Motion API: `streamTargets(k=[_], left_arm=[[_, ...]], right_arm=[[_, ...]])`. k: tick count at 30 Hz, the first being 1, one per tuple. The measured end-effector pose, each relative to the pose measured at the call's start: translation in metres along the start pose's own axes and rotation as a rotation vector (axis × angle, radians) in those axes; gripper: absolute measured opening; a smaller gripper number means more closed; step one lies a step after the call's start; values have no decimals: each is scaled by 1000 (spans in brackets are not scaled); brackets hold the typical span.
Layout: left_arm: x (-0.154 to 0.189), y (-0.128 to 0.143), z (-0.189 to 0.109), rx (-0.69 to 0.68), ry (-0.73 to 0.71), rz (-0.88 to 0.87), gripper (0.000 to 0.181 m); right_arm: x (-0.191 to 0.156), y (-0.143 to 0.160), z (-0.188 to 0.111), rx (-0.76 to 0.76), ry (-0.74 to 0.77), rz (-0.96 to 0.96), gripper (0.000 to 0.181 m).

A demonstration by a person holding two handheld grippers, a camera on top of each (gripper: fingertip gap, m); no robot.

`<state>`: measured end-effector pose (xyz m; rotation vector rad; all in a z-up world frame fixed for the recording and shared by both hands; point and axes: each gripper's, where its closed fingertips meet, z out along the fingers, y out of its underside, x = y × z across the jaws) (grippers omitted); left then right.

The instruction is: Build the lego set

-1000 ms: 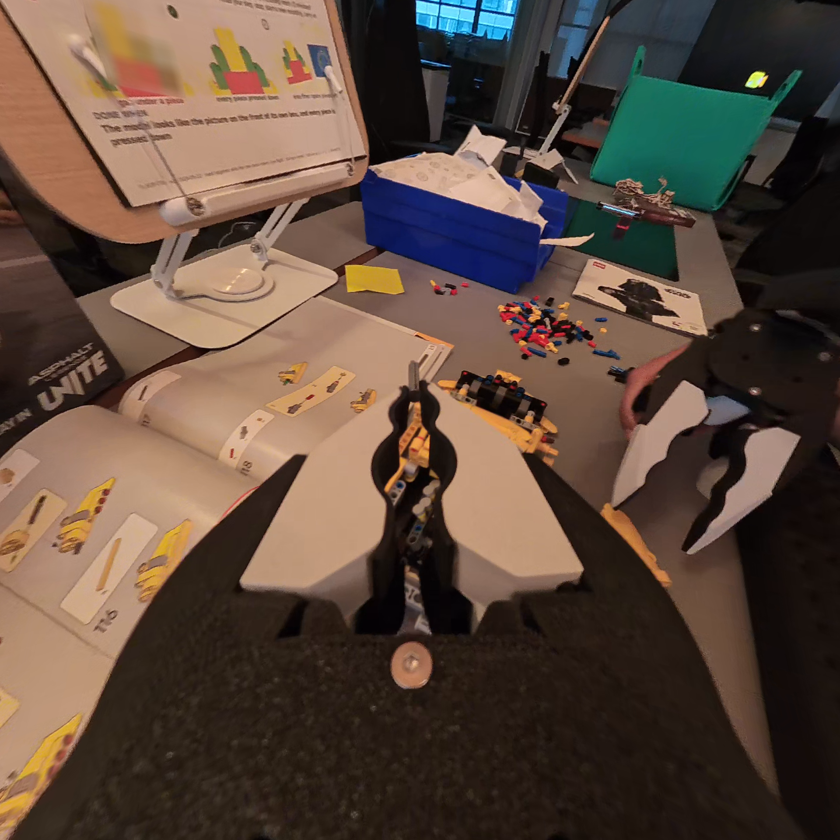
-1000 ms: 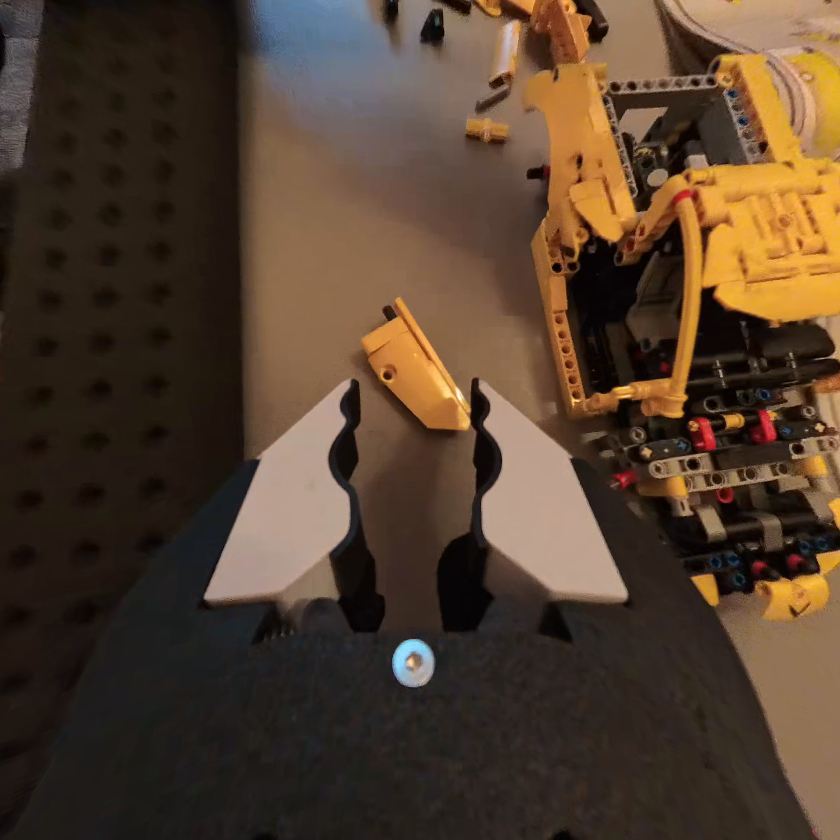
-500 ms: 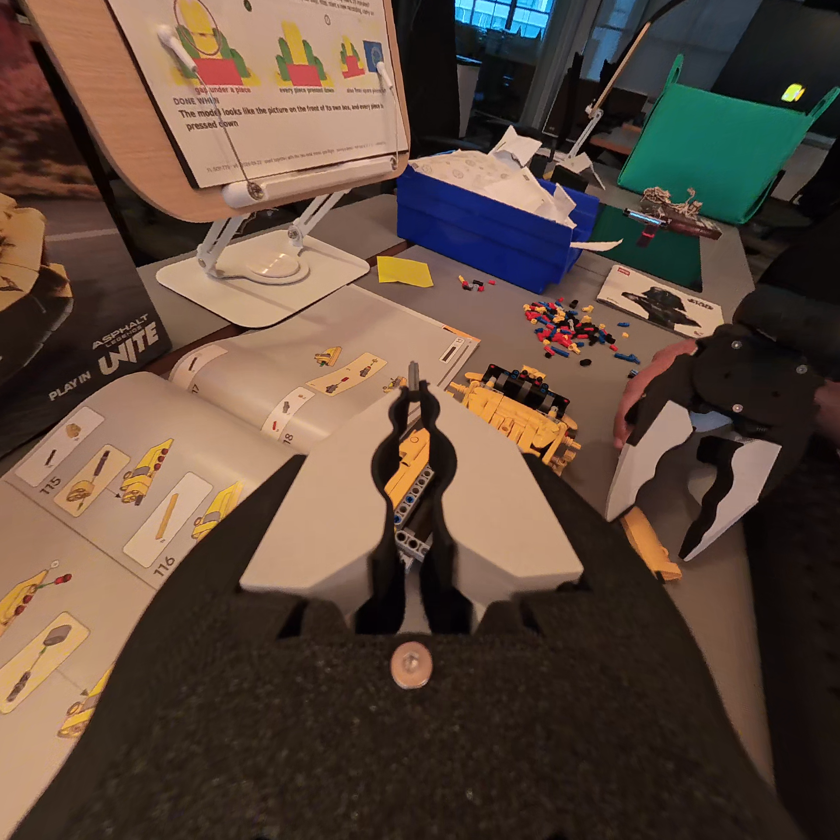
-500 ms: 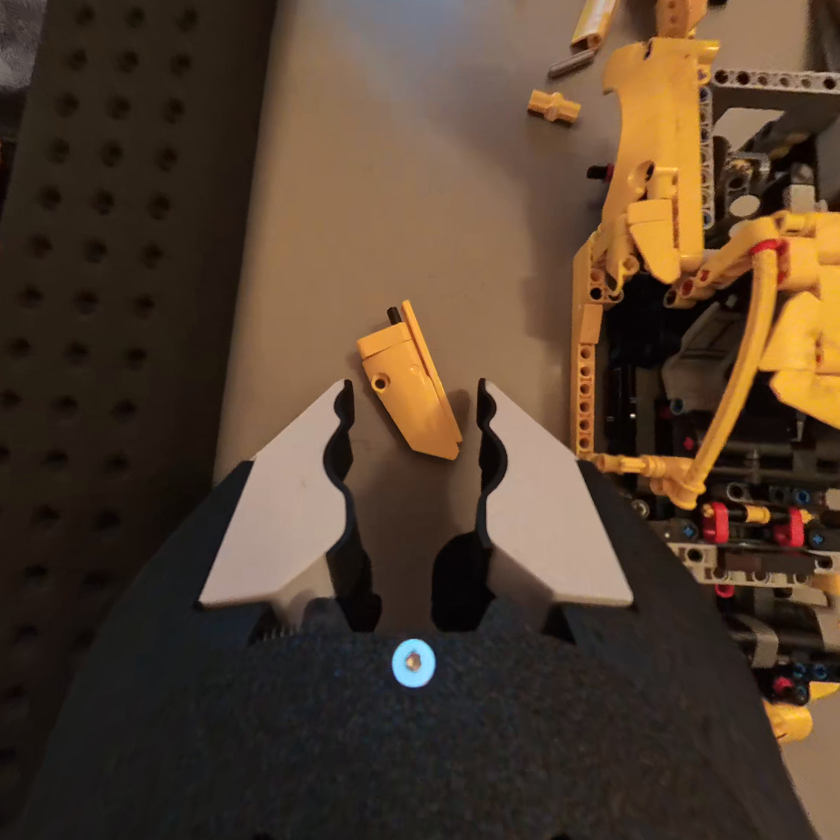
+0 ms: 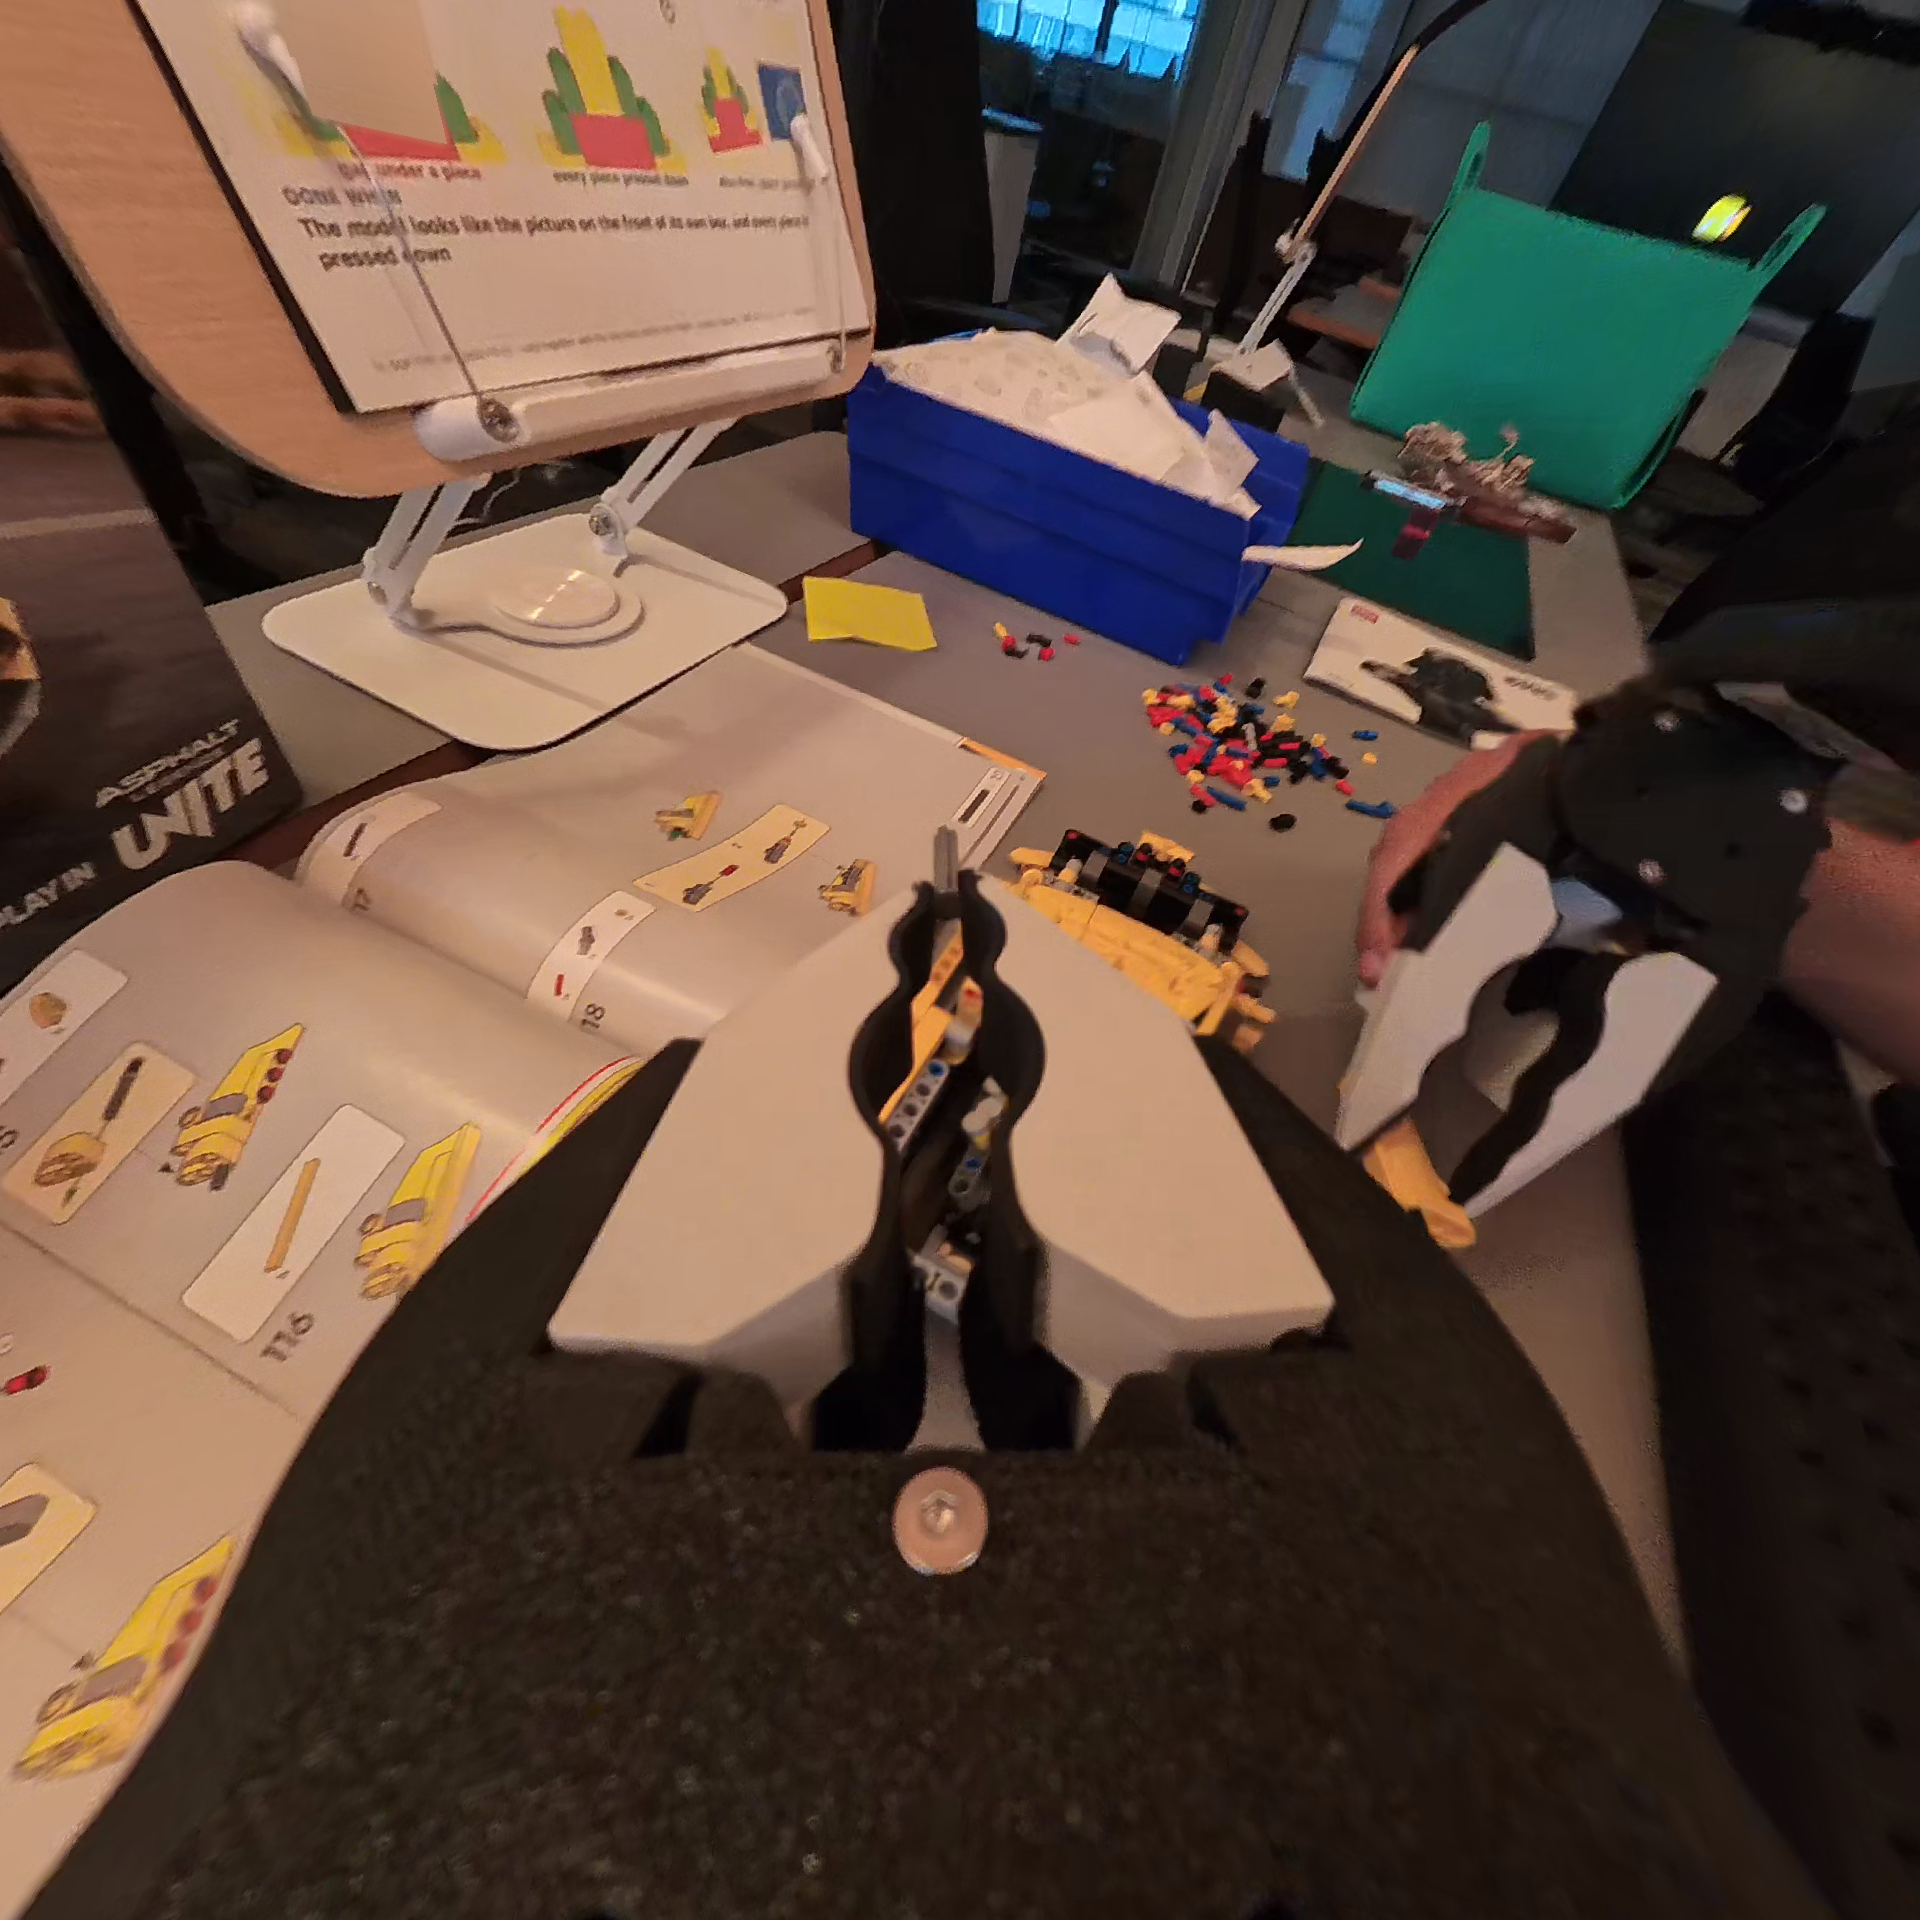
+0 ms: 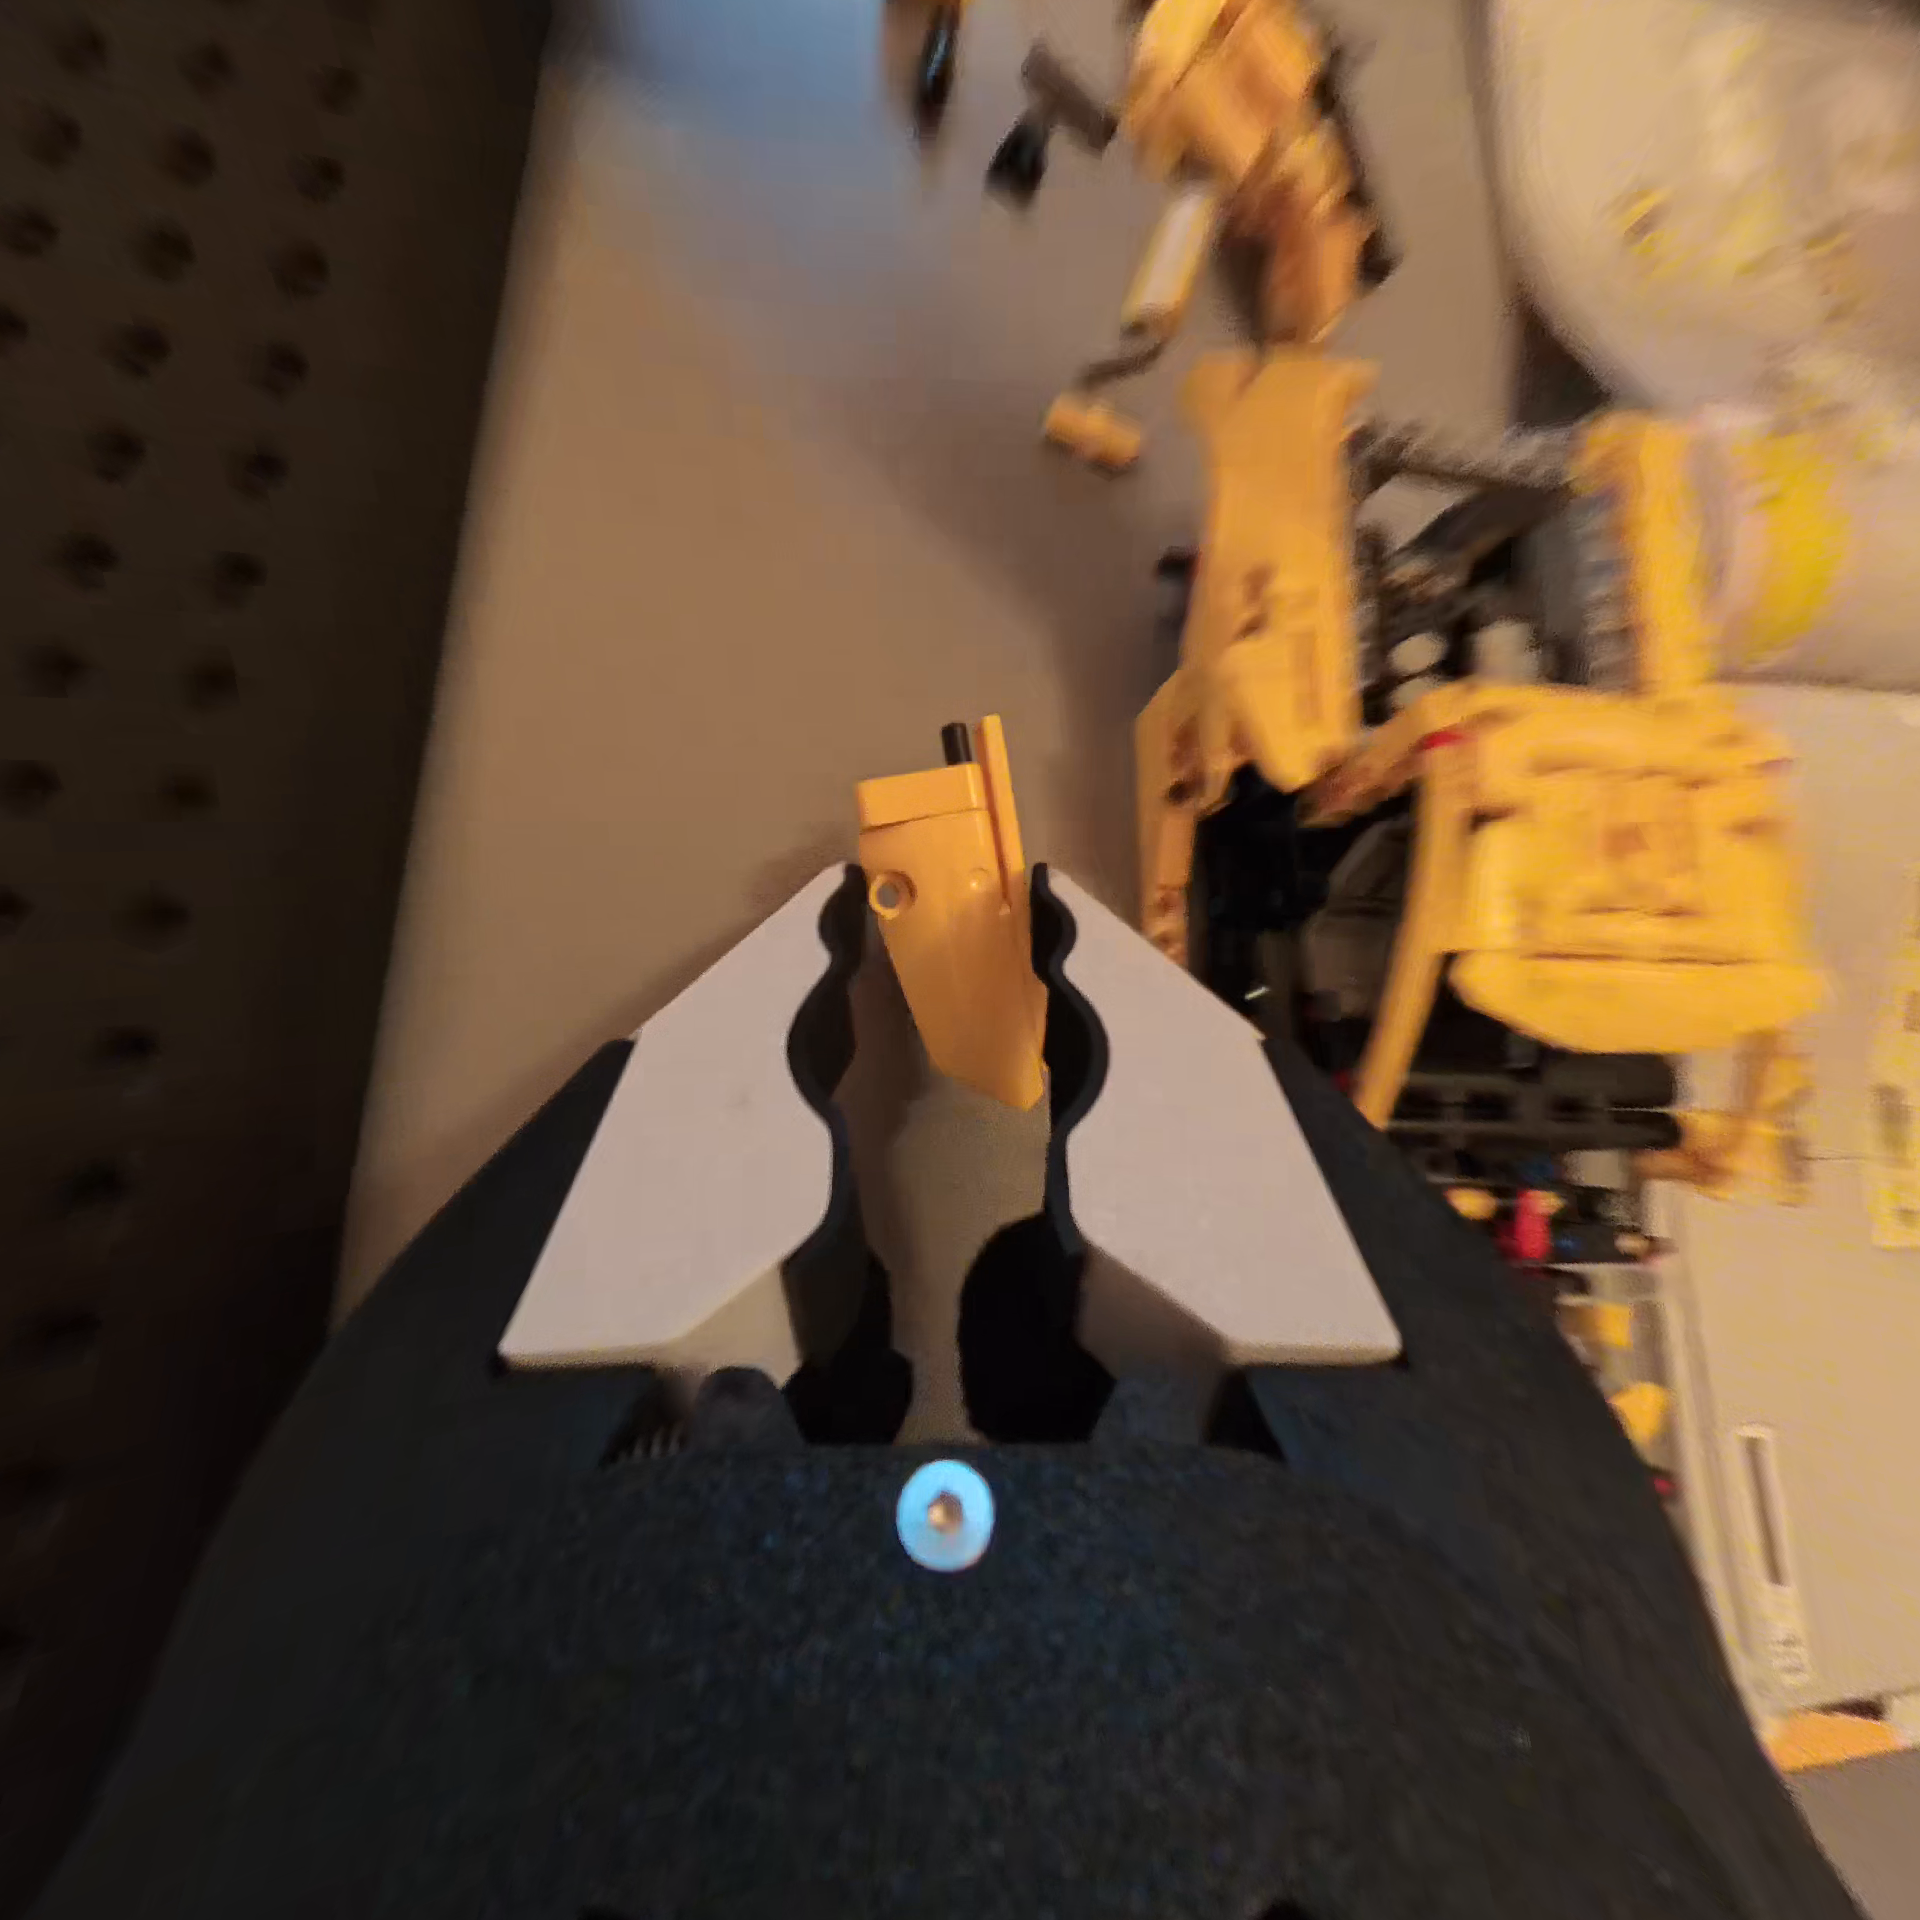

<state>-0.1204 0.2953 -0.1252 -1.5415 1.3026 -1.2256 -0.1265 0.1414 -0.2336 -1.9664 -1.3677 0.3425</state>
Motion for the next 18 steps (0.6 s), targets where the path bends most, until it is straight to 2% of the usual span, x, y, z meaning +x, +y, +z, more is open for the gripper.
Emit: streamTargets(k=[2,3,6,9,13,15,18], left_arm=[[8,-7,-2,42,55,-31,4],[14,-12,-4,69,97,-49,4],[39,-30,-11,179,266,-99,4],[61,-41,-16,251,405,-127,4],[89,-38,-12,230,517,-99,4],[103,-35,-6,207,549,-75,4],[115,-37,3,217,525,-31,4]], right_arm=[[21,-34,-22,189,62,82,30],[30,-53,-37,316,48,167,30],[53,-103,-89,772,-141,468,30],[73,-112,-118,1072,-361,691,29],[80,-107,-127,1260,-554,839,29],[82,-102,-128,1306,-589,890,29],[81,-97,-128,1295,-573,891,29]])
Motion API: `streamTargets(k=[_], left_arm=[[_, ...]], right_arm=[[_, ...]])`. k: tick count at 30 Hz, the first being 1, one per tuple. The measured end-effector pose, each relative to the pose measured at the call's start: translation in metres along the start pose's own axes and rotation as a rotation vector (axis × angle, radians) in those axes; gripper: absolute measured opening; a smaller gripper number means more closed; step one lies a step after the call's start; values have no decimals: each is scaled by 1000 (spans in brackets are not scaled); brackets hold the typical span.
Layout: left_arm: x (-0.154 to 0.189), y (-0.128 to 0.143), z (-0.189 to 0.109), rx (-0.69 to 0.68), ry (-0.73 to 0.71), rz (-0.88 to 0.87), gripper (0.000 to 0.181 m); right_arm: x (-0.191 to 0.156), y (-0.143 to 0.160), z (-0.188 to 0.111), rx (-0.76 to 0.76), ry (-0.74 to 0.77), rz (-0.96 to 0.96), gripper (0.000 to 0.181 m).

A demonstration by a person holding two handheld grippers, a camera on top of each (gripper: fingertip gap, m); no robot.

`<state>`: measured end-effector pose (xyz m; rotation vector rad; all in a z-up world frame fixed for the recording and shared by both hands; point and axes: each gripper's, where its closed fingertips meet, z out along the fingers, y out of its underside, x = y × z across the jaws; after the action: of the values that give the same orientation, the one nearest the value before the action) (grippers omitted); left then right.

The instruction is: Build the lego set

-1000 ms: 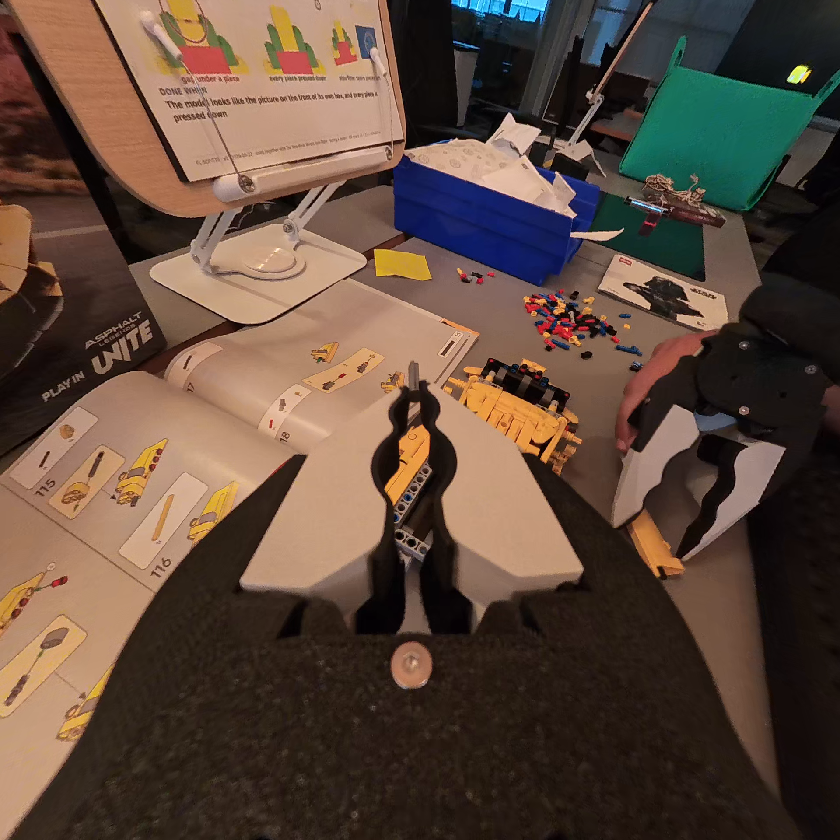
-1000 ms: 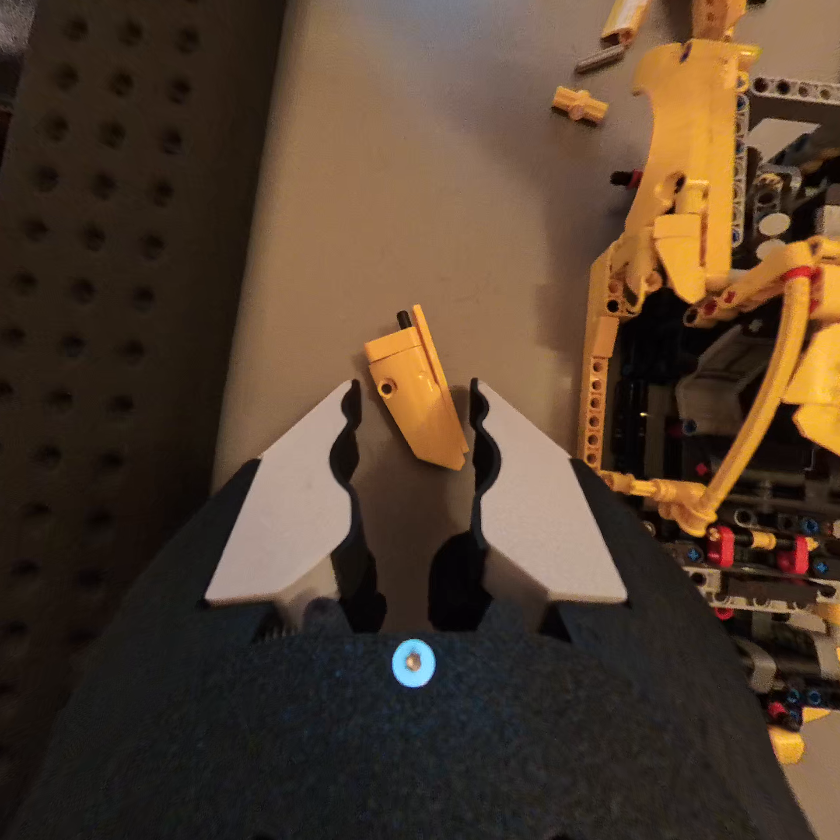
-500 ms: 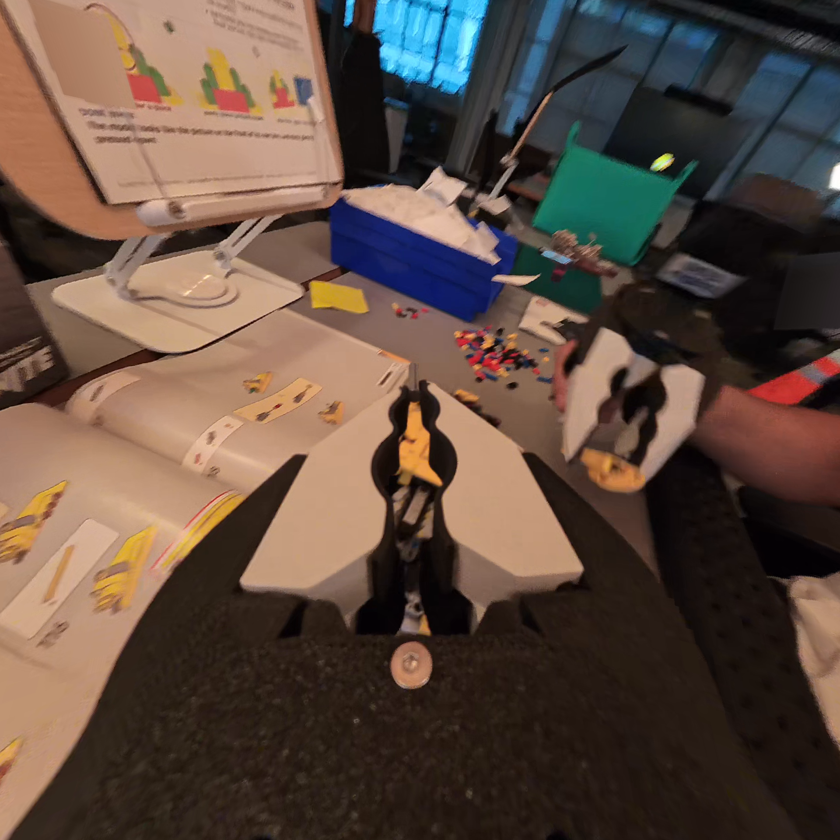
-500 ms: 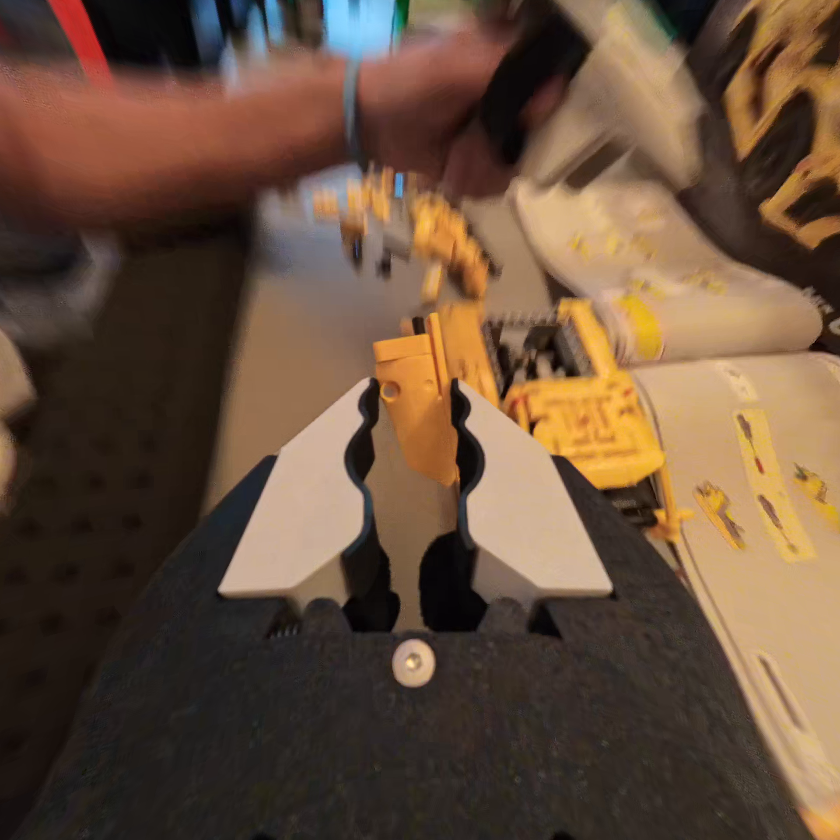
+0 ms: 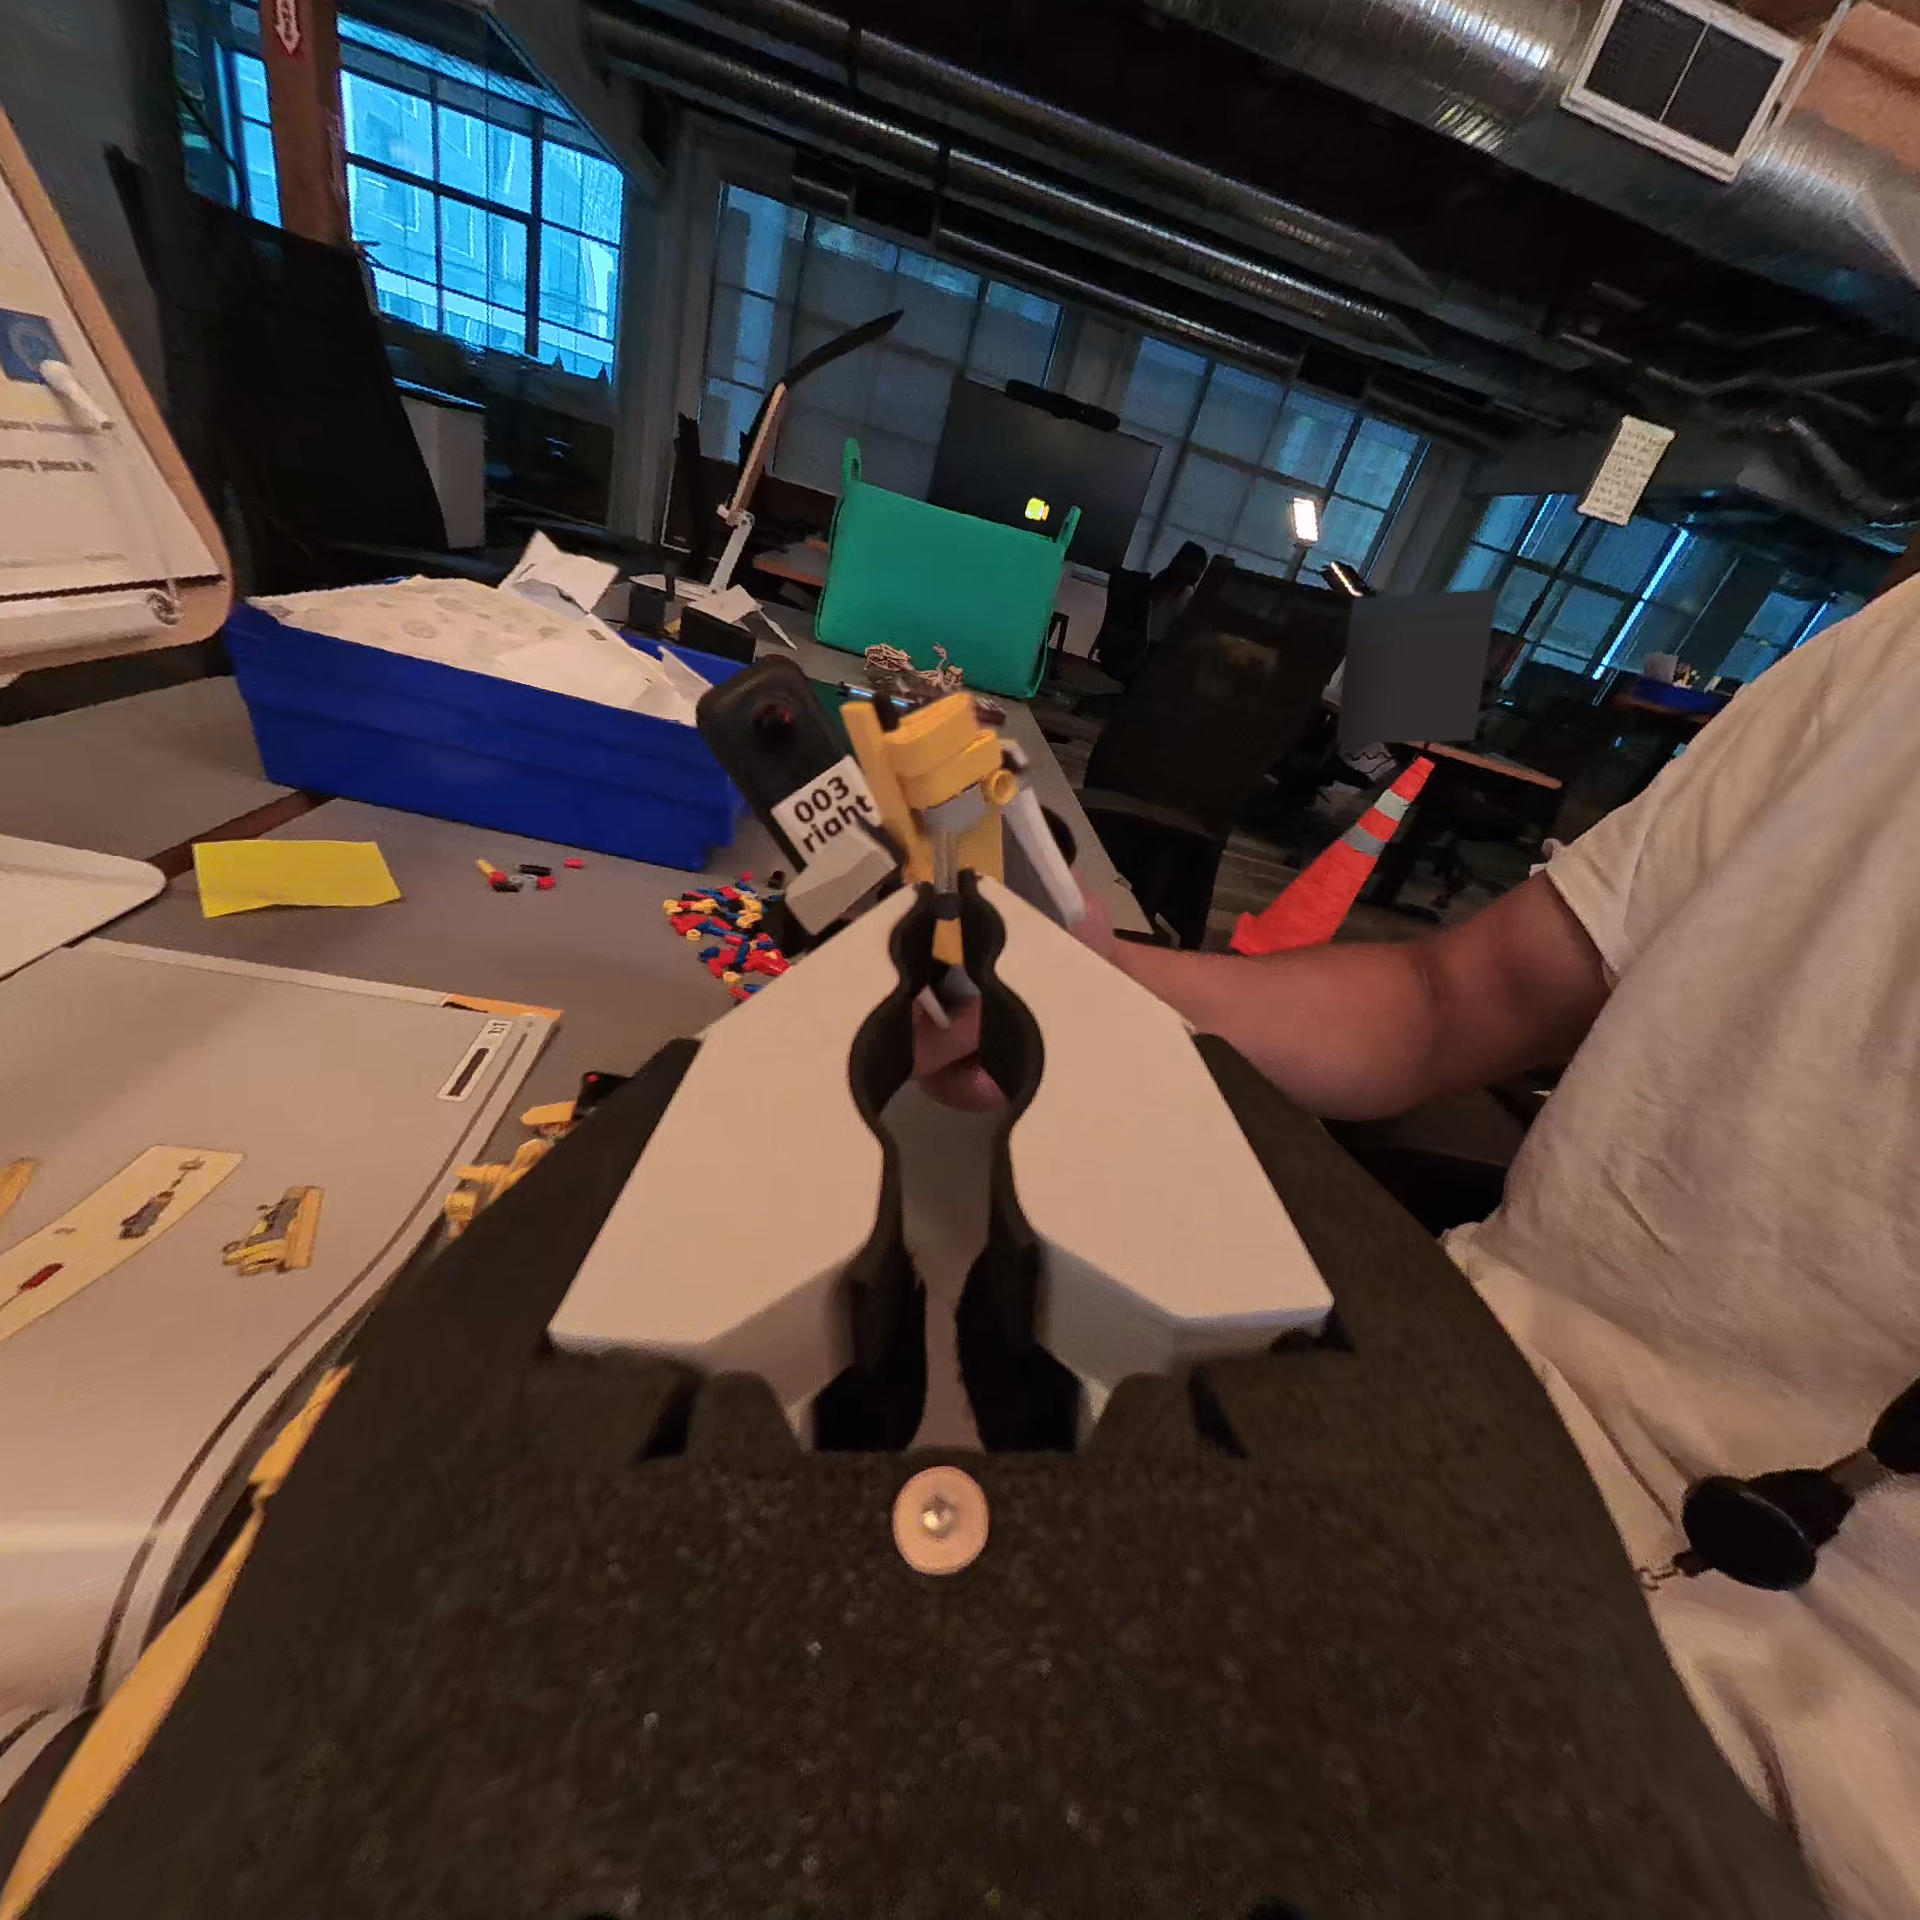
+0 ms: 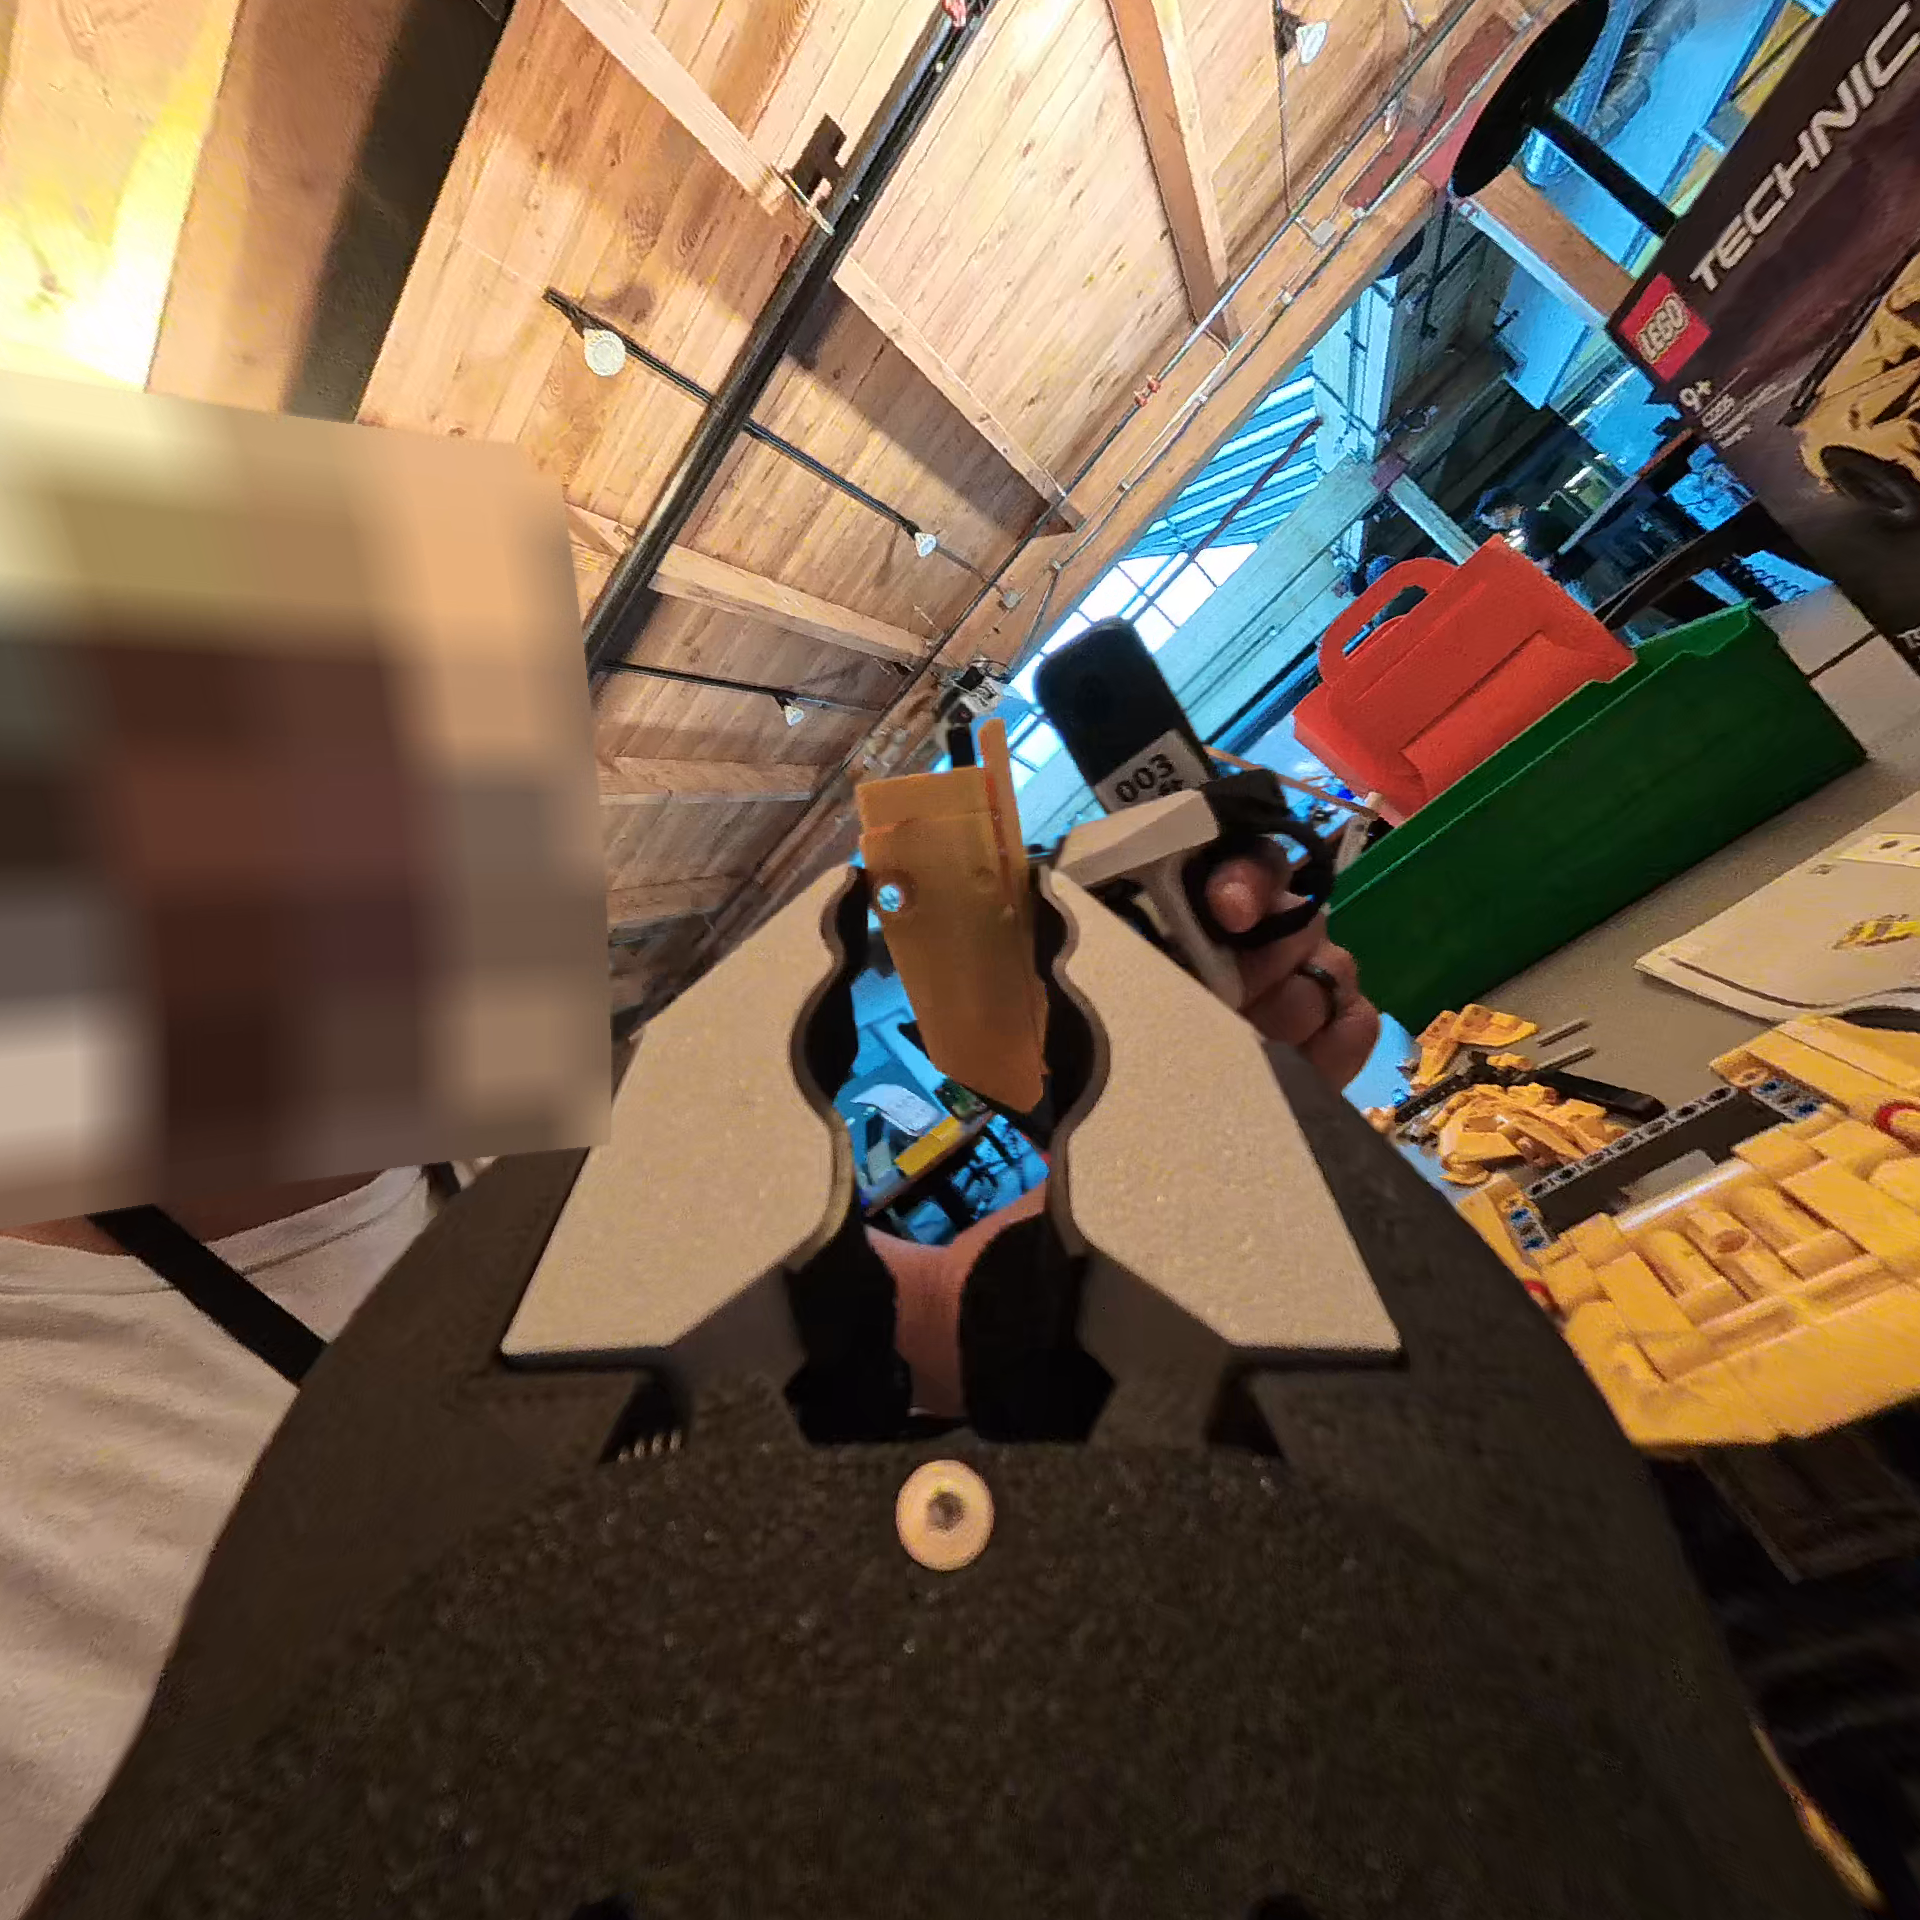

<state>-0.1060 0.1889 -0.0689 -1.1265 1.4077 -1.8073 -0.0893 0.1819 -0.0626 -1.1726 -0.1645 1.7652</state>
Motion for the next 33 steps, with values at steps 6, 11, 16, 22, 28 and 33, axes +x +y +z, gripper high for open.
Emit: streamTargets(k=[6,11,16,22,28,33], left_arm=[[6,5,16,-14,5,-9,4],[8,2,17,1,-1,-14,4],[8,4,17,-10,-1,-16,4],[0,0,10,9,-17,-50,4],[-25,-1,-6,7,-127,-77,4],[-35,-1,-16,-2,-175,-86,4]], right_arm=[[4,2,-3,-19,50,-47,29],[7,11,-3,-73,76,-80,28],[10,22,3,-177,188,-323,26],[18,5,-11,-232,445,-768,26],[41,7,-37,-576,881,-1467,27],[51,39,-63,-1094,1164,-1783,27]])
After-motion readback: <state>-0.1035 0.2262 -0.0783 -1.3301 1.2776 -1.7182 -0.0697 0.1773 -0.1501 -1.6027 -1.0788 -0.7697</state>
